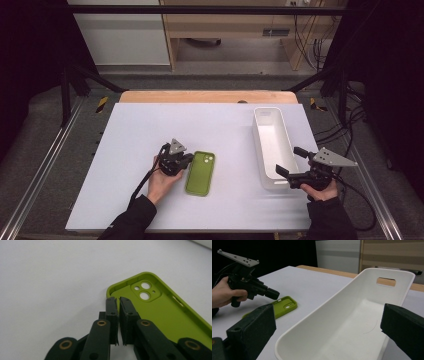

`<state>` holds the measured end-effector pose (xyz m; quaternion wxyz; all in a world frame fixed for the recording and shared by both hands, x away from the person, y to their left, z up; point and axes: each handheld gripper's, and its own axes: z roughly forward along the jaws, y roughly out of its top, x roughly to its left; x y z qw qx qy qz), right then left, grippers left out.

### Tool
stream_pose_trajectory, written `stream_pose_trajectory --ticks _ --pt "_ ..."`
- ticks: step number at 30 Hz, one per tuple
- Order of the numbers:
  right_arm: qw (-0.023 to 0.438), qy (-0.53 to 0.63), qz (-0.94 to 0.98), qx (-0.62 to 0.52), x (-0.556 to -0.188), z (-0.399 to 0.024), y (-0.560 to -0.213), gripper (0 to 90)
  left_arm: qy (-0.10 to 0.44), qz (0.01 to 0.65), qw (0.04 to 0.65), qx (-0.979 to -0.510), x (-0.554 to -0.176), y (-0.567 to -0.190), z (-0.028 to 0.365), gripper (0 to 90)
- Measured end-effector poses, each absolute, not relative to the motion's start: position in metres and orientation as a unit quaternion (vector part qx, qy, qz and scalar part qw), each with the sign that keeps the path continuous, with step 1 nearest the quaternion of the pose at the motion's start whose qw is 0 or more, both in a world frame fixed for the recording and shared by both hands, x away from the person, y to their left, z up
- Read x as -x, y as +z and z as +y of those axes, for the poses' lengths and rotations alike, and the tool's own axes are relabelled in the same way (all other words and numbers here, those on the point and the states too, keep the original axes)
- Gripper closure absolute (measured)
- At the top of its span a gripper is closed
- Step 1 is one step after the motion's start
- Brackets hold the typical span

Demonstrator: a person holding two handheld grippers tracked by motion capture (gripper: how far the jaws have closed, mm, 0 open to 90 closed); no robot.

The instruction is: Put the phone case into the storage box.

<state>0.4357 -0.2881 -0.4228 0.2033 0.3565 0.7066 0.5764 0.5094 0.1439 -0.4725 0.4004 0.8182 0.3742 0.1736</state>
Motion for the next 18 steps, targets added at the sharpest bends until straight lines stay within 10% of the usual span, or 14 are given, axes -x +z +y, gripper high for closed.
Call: stream_pose_trajectory --ticks 18 --pt "0.206 0.574 0.707 -0.356 -0.436 -0.288 -0.423 0.5 0.162 0.365 0.443 -0.803 -0.497 -0.439 0.160 37.7"
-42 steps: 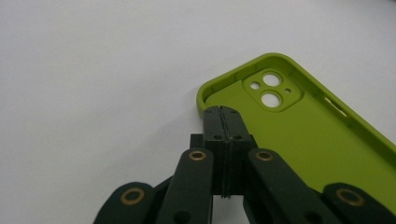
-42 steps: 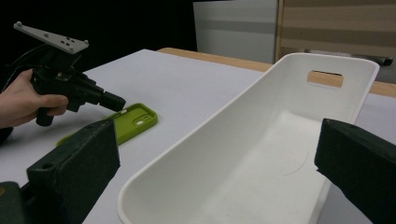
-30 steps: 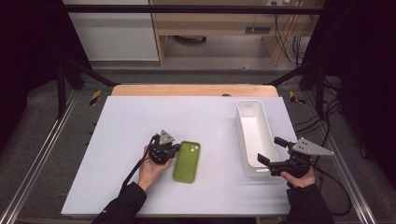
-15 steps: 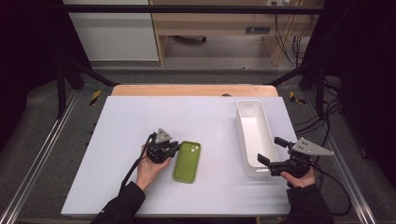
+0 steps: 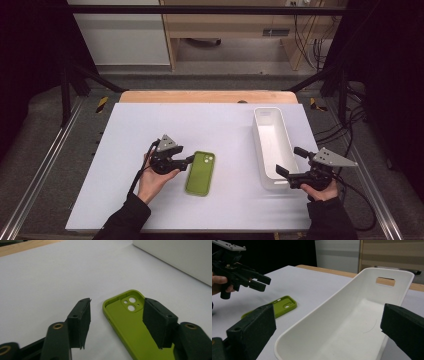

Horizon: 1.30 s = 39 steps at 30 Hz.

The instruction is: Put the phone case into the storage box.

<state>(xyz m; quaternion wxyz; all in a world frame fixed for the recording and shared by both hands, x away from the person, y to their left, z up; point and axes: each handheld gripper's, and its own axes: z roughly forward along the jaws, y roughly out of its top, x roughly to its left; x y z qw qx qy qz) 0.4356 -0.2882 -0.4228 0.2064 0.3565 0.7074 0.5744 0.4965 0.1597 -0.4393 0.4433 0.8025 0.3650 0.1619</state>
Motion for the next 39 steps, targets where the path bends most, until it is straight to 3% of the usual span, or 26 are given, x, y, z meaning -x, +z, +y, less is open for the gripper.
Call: stream_pose_trajectory --ticks 6,14,18,39 --pt "0.206 0.575 0.708 -0.356 -0.435 -0.288 -0.423 0.5 0.160 0.358 0.450 -0.803 -0.493 -0.434 0.161 28.5" --pt "0.206 0.574 0.709 -0.354 -0.436 -0.288 -0.423 0.5 0.161 0.363 0.440 -0.805 -0.486 -0.432 0.161 6.0" --pt "0.206 0.573 0.709 -0.356 -0.435 -0.287 -0.423 0.5 0.162 0.368 0.428 -0.810 -0.485 -0.434 0.161 2.0" --pt "0.206 0.574 0.708 -0.355 -0.435 -0.288 -0.423 0.5 0.138 0.386 0.407 -0.816 -0.482 -0.448 0.149 0.7"
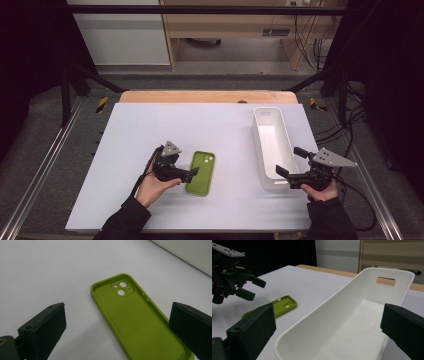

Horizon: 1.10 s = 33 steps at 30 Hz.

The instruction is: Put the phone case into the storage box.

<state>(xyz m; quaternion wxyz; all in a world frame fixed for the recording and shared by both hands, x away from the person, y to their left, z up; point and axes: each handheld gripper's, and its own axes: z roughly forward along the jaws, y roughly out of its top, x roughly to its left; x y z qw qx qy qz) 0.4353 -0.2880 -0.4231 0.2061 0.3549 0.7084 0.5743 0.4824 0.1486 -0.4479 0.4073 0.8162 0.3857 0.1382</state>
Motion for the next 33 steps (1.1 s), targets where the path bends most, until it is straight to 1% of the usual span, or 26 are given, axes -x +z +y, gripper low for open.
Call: stream_pose_trajectory --ticks 11,16,21,22,23,25,26,29,32,33 --pt "0.204 0.573 0.710 -0.355 -0.436 -0.287 -0.424 0.5 0.140 0.396 0.381 -0.824 -0.484 -0.459 0.142 1.3" --pt "0.204 0.573 0.710 -0.355 -0.436 -0.287 -0.424 0.5 0.142 0.400 0.368 -0.827 -0.485 -0.463 0.141 4.1" --pt "0.206 0.571 0.710 -0.356 -0.436 -0.287 -0.424 0.5 0.143 0.400 0.368 -0.827 -0.484 -0.462 0.141 12.6" --pt "0.206 0.571 0.710 -0.356 -0.436 -0.287 -0.424 0.5 0.144 0.400 0.366 -0.828 -0.483 -0.462 0.140 12.6" --pt "0.206 0.571 0.711 -0.355 -0.436 -0.287 -0.424 0.5 0.148 0.401 0.363 -0.828 -0.483 -0.463 0.140 16.3" --pt "0.206 0.571 0.711 -0.355 -0.436 -0.287 -0.424 0.5 0.147 0.401 0.362 -0.828 -0.483 -0.463 0.140 20.6" --pt "0.206 0.571 0.711 -0.355 -0.436 -0.287 -0.424 0.5 0.147 0.402 0.363 -0.828 -0.482 -0.463 0.140 20.6" --pt "0.205 0.573 0.710 -0.355 -0.436 -0.287 -0.423 0.5 0.138 0.401 0.359 -0.831 -0.481 -0.464 0.138 25.3" --pt "0.206 0.572 0.710 -0.355 -0.436 -0.287 -0.424 0.5 0.140 0.400 0.355 -0.833 -0.480 -0.465 0.136 30.6" --pt "0.206 0.572 0.711 -0.355 -0.436 -0.287 -0.424 0.5 0.139 0.401 0.354 -0.833 -0.480 -0.465 0.136 30.6"
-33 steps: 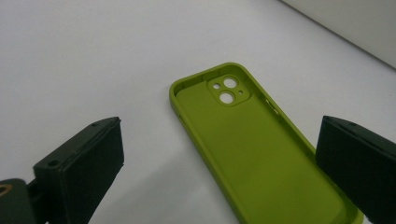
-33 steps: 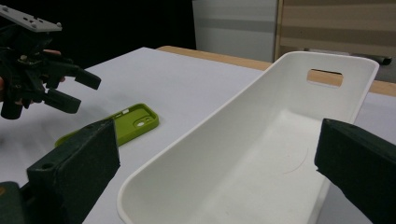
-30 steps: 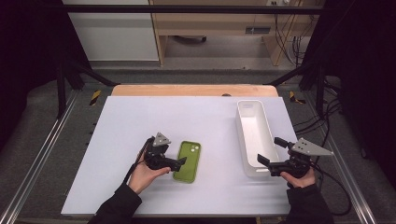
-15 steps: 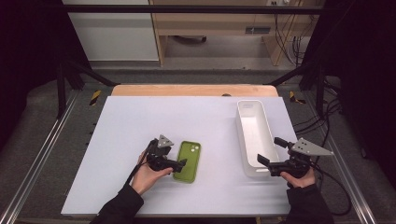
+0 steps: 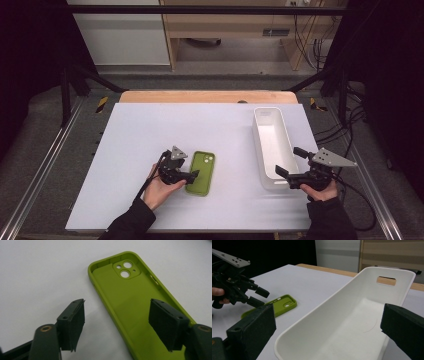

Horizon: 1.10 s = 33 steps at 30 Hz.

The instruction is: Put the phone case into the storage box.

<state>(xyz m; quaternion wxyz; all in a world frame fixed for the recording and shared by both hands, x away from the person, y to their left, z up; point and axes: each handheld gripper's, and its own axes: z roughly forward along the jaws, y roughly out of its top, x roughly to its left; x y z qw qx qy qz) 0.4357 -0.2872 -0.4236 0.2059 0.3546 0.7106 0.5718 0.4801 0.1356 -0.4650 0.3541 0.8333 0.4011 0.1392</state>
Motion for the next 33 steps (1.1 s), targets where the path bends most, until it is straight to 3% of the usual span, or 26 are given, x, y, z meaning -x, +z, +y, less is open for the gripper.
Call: stream_pose_trajectory --ticks 6,12,33 --pt "0.206 0.572 0.711 -0.355 -0.4356 -0.2872 -0.4236 0.5 0.135 0.403 0.345 -0.837 -0.4783 -0.4656 0.1334 46.2" --pt "0.206 0.572 0.710 -0.355 -0.4354 -0.2874 -0.4234 0.5 0.130 0.407 0.340 -0.838 -0.4778 -0.4652 0.1338 55.4" --pt "0.207 0.572 0.710 -0.355 -0.4354 -0.2877 -0.4232 0.5 0.123 0.423 0.325 -0.837 -0.4771 -0.4676 0.1323 72.0"
